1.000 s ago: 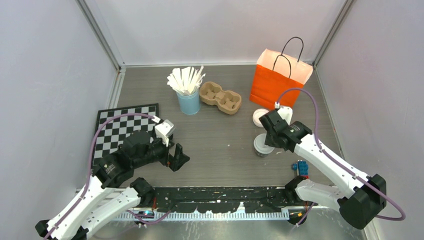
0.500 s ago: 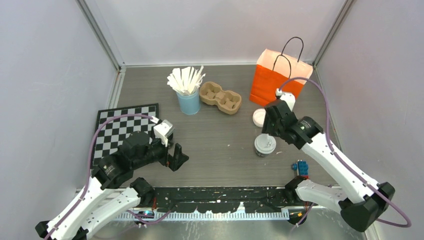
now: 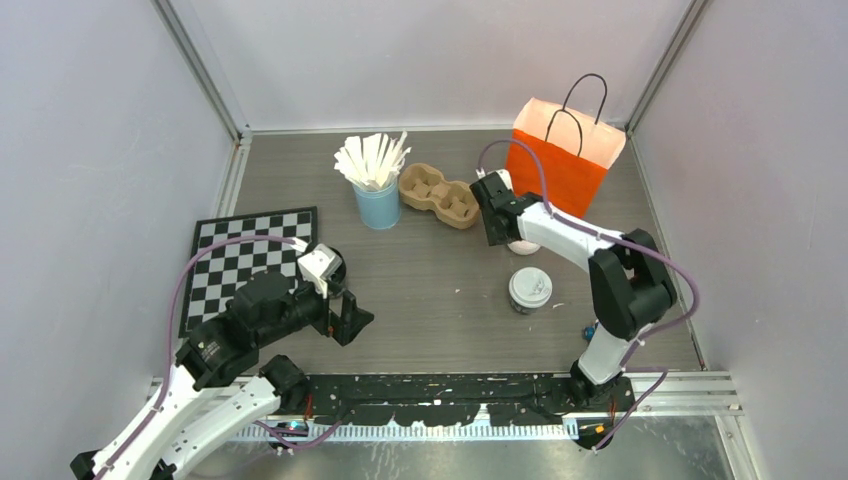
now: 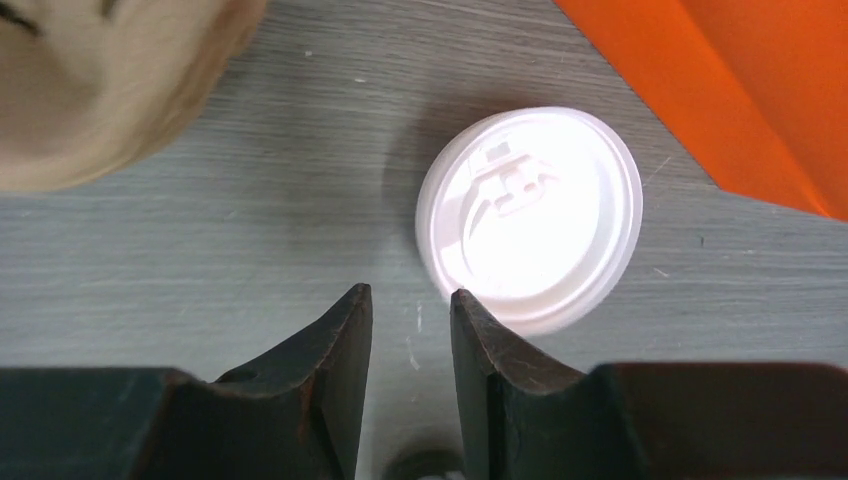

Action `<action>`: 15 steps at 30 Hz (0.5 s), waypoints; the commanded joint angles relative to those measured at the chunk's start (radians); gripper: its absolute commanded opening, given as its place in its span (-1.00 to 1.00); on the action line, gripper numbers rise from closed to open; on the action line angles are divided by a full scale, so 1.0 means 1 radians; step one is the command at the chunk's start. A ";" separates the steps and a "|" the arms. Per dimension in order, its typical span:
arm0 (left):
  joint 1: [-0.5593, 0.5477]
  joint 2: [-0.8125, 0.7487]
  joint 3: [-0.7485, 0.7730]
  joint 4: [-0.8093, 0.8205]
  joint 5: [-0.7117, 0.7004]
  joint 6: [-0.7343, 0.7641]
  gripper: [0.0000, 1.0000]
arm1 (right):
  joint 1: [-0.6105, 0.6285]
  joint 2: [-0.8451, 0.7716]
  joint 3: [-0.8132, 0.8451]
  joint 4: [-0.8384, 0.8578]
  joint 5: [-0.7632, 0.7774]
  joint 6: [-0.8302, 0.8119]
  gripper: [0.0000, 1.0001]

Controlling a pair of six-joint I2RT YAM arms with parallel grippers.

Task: Pack the takeout coffee

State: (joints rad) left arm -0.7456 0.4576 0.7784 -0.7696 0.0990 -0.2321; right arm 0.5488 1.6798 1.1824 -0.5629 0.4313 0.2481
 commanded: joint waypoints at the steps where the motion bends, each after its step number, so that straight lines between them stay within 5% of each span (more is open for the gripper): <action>1: 0.002 -0.017 -0.005 0.030 0.015 -0.007 1.00 | -0.052 0.050 0.054 0.086 -0.035 -0.081 -0.21; 6: 0.002 -0.017 -0.007 0.030 0.021 -0.006 1.00 | -0.067 0.097 0.064 0.106 -0.012 -0.133 -0.26; 15: 0.002 -0.021 -0.007 0.025 0.001 -0.008 1.00 | -0.092 0.088 0.035 0.139 -0.091 -0.161 -0.68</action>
State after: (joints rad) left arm -0.7456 0.4484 0.7731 -0.7685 0.1055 -0.2321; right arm 0.4706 1.7870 1.2015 -0.4633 0.3855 0.1043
